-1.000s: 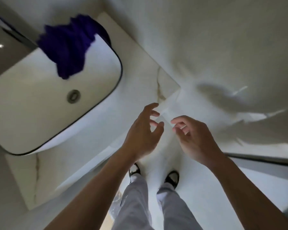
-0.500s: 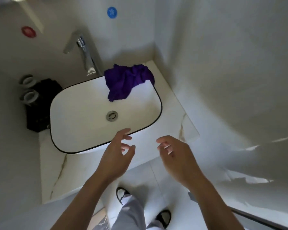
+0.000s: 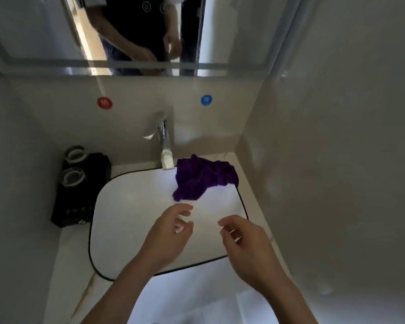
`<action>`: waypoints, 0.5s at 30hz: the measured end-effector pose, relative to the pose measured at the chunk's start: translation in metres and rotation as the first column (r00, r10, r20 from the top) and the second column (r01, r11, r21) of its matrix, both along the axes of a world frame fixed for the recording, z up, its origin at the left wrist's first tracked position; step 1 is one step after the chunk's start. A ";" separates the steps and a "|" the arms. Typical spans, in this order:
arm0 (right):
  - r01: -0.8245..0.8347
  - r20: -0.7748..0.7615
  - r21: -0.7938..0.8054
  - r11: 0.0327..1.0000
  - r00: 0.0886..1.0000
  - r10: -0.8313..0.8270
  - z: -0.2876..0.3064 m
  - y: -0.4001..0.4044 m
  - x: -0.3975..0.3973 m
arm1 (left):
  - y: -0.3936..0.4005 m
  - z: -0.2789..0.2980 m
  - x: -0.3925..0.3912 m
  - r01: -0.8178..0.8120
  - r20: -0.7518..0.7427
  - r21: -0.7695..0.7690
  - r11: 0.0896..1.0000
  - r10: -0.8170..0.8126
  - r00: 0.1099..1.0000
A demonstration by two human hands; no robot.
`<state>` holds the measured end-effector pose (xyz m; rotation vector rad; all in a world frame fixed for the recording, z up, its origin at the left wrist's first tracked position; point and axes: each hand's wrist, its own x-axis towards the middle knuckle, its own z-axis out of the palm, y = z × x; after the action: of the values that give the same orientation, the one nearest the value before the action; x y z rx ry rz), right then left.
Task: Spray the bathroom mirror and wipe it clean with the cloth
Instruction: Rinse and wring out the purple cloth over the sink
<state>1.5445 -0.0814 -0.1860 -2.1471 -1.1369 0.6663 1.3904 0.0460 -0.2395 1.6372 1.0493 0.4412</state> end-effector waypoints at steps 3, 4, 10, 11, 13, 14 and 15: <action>-0.049 0.021 -0.046 0.998 0.999 0.050 -0.003 0.019 0.008 | 0.018 0.005 0.009 -0.013 0.002 0.015 1.000 0.013 1.000; -0.061 0.013 -0.054 0.997 0.998 0.061 -0.005 0.025 0.012 | 0.022 0.004 0.010 -0.023 0.003 0.012 1.000 0.023 1.000; -0.177 -0.070 -0.076 0.981 0.983 0.172 -0.026 0.078 0.053 | 0.039 -0.006 0.013 -0.170 -0.055 -0.013 0.985 0.169 0.984; -0.200 -0.085 -0.079 0.977 0.977 0.194 -0.029 0.089 0.062 | 0.039 -0.006 0.014 -0.200 -0.075 -0.003 0.980 0.199 0.977; -0.230 -0.070 -0.047 0.972 0.972 0.226 -0.035 0.108 0.081 | 0.036 -0.004 0.018 -0.242 -0.110 0.010 0.970 0.242 0.964; -0.247 -0.047 -0.027 0.969 0.968 0.245 -0.037 0.120 0.090 | 0.035 -0.003 0.020 -0.254 -0.125 0.018 0.967 0.254 0.959; -0.264 -0.014 -0.010 0.964 0.964 0.264 -0.040 0.133 0.099 | 0.033 -0.001 0.023 -0.265 -0.138 0.027 0.964 0.266 0.954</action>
<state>1.6437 0.0518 -0.2259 -2.0151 -1.4307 0.8039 1.4133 0.0793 -0.2409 1.5570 1.3842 0.5130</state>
